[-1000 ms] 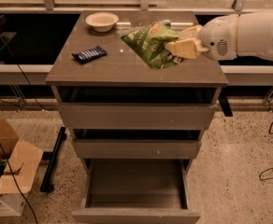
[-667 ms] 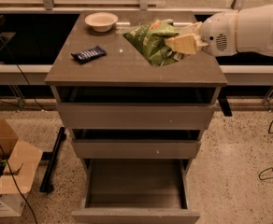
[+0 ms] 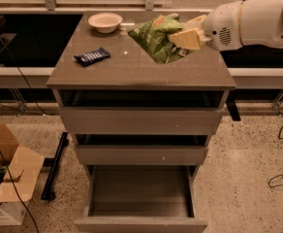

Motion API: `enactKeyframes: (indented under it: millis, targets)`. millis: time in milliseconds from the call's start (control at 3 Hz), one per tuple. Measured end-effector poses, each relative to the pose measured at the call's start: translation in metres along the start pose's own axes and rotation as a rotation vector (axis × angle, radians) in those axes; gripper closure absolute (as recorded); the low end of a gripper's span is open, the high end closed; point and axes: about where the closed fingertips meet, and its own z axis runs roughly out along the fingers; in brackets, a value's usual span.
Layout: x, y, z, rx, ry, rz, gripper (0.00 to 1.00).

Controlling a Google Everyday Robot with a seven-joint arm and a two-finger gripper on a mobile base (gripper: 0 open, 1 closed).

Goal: Pick green jalapeno chip bag from bottom drawer and place on counter

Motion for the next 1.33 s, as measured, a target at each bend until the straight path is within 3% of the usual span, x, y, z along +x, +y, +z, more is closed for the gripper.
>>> enactKeyframes:
  millis: [333, 667, 1333]
  targets:
    - [0.002, -0.021, 0.025, 0.0, 0.02, -0.005, 1.0]
    - [0.011, -0.043, 0.053, -0.004, 0.041, 0.012, 0.82]
    - [0.055, -0.065, 0.09, 0.011, 0.079, 0.11, 0.35]
